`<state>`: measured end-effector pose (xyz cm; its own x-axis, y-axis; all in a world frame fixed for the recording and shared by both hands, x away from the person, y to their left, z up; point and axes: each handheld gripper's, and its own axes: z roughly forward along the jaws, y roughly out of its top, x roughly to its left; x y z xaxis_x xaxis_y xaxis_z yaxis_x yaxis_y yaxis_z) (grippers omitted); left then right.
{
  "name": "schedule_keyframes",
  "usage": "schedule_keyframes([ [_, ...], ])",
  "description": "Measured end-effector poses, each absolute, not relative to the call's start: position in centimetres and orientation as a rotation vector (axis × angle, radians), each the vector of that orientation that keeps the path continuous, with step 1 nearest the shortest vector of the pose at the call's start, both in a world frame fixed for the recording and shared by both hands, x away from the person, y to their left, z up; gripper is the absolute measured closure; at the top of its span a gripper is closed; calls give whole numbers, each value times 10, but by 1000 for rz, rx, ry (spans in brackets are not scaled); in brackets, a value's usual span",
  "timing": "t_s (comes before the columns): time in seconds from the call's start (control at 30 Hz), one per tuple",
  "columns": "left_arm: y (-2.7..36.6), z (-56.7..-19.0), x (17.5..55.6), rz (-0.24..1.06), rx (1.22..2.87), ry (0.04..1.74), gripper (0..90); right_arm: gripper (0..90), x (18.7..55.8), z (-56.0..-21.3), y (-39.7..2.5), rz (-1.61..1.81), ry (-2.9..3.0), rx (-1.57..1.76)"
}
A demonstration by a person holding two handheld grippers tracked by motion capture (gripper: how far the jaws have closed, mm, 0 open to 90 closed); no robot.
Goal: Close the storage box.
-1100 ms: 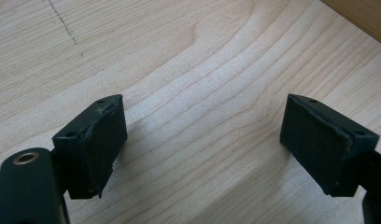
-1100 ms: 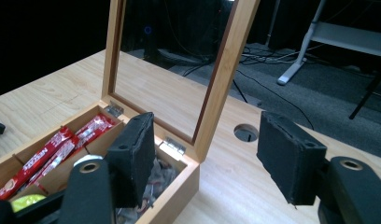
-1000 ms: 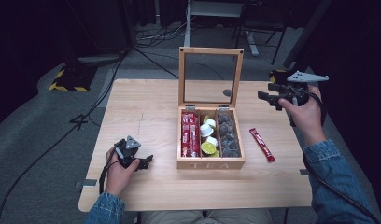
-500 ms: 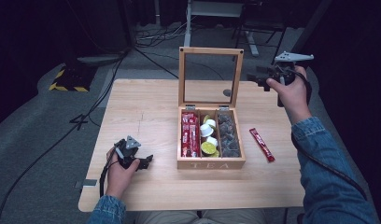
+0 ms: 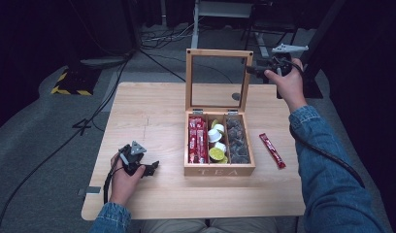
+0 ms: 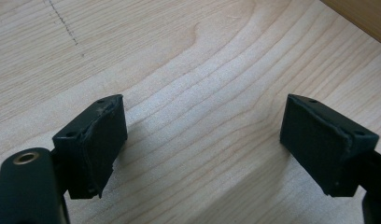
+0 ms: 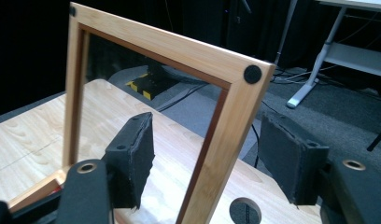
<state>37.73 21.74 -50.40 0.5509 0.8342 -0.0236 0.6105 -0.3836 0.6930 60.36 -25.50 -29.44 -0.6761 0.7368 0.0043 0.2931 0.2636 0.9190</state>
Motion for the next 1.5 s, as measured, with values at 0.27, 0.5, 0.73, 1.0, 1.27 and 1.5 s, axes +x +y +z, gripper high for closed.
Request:
schedule_keyframes([
  [0.27,218,-504,379,438,2123,1159,152,362,620,-306,-252,1383,2114,976],
  [0.5,218,-504,380,437,2128,1157,152,381,628,-319,-247,1411,2131,1009],
  [0.73,219,-504,380,439,2128,1155,151,405,633,-324,-241,1418,2159,1009],
  [1.0,219,-504,380,440,2131,1155,151,409,634,-323,-238,1432,2164,1015],
  [1.27,219,-504,380,436,2129,1157,151,417,625,-317,-240,1436,2167,1009],
  [1.5,219,-504,380,435,2132,1156,151,442,608,-310,-243,1451,2167,995],
])
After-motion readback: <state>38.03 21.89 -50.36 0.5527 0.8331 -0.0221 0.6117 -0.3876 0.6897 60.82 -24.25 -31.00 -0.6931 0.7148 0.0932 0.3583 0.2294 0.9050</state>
